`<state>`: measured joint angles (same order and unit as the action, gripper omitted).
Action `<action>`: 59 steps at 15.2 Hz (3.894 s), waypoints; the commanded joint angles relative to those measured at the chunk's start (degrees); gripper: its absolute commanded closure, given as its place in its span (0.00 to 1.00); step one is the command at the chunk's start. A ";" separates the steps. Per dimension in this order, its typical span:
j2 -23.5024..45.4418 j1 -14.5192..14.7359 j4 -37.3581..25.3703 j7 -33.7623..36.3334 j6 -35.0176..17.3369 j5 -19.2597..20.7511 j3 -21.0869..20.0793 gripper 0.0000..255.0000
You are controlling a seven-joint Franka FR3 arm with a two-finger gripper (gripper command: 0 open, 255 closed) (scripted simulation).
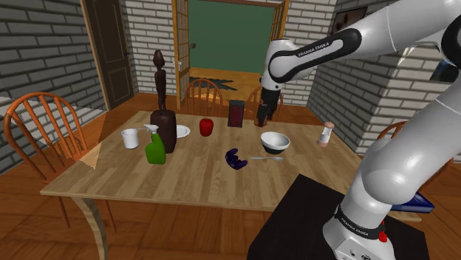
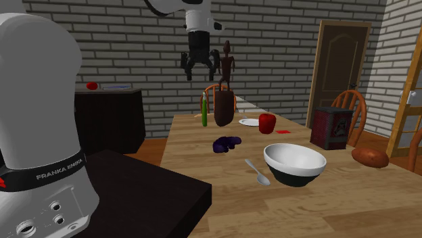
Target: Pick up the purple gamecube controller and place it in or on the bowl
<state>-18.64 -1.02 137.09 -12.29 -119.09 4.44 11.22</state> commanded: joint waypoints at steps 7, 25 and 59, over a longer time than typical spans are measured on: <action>18.05 -0.32 -6.68 -5.09 -10.64 -3.27 2.66 0.00; 52.98 -6.52 -30.42 -14.63 -19.96 -12.37 0.95 0.00; 46.54 -1.94 -11.47 -21.31 -36.34 -9.86 -3.49 0.00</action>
<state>27.39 -3.09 125.56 -33.58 -154.77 -5.38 7.92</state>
